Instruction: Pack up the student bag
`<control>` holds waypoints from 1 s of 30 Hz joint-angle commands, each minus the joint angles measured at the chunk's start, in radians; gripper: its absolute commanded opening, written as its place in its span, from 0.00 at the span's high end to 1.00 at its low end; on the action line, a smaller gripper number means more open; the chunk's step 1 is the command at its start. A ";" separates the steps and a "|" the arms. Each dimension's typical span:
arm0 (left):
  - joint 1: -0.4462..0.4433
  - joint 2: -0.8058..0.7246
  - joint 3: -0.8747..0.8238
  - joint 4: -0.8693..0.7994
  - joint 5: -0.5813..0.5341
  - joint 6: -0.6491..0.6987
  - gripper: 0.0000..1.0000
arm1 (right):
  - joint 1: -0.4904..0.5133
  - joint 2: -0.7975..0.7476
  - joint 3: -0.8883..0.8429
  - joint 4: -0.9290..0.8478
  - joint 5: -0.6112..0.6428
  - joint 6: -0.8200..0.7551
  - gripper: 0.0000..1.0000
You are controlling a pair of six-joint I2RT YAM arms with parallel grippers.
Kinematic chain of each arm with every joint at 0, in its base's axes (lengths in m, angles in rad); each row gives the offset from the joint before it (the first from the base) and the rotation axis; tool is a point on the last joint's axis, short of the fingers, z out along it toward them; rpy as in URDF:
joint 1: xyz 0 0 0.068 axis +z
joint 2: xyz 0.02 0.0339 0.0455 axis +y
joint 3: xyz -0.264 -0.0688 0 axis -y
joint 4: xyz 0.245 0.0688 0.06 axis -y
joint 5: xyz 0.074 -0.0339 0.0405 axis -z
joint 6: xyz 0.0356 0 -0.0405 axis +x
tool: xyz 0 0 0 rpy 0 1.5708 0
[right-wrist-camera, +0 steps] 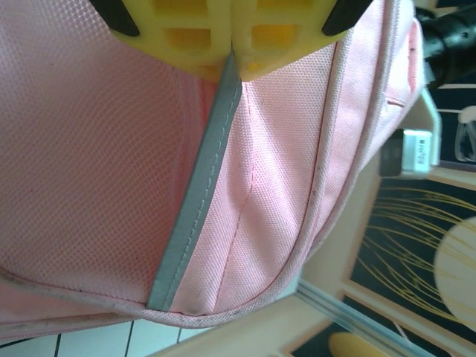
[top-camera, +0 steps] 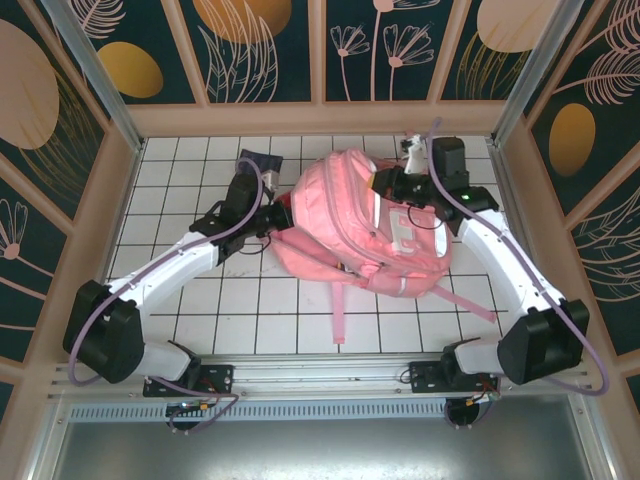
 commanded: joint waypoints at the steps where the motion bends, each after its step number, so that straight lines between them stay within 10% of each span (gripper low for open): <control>1: 0.077 -0.098 -0.036 -0.041 -0.056 0.030 0.01 | -0.008 0.057 0.024 -0.060 0.384 -0.078 1.00; 15: 0.115 -0.018 -0.031 -0.045 0.021 0.049 0.01 | 0.055 0.119 0.002 -0.025 0.357 -0.124 1.00; 23: 0.166 -0.008 0.033 -0.103 -0.098 0.000 0.01 | 0.055 0.116 -0.042 -0.072 0.670 -0.057 1.00; 30: 0.236 0.164 0.175 -0.055 -0.091 -0.028 0.01 | 0.106 0.067 -0.012 -0.052 0.831 -0.074 0.54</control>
